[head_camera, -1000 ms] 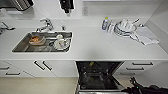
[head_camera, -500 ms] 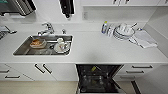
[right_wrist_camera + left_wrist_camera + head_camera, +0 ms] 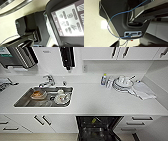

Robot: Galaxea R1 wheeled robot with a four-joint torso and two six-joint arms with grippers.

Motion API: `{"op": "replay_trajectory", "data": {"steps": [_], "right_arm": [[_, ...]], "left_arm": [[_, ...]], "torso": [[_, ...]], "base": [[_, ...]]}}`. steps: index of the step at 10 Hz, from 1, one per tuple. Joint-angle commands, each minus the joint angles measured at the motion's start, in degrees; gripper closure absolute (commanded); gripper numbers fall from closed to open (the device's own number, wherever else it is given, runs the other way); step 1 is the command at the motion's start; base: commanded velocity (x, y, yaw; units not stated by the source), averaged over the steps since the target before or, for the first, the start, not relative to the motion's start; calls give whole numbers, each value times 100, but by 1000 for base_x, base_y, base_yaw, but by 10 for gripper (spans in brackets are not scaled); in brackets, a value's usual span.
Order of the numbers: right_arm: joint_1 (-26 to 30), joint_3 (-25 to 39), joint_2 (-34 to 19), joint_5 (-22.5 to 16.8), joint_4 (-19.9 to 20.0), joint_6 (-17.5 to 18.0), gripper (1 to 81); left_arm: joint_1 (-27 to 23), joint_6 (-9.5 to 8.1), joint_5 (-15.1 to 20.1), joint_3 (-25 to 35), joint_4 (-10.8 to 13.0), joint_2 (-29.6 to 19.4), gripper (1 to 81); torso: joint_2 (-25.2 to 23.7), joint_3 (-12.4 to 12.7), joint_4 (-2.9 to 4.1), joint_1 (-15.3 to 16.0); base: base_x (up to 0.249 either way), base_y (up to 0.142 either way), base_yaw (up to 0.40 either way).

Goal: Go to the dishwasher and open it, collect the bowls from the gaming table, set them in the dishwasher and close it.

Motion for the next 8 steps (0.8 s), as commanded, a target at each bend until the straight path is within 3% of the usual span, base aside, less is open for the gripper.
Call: {"op": "replay_trajectory", "data": {"steps": [1, 4, 8], "right_arm": [[-436, -483, 383, 171, -54, -339, 10], [-630, -632, 759, 197, -63, -523, 10], [-262, -852, 1543, 21, -203, -594, 10]], "left_arm": [[147, 50, 249, -23, 21, -76, 10], [121, 59, 232, -23, 21, -67, 10], [112, 59, 223, -23, 21, -85, 10]], "torso": [[-562, 0, 0, 360], [-1159, 2, 0, 737], [-1950, 9, 0, 1230]], "base": [[0, 0, 0], [0, 0, 0], [0, 0, 0]]}}
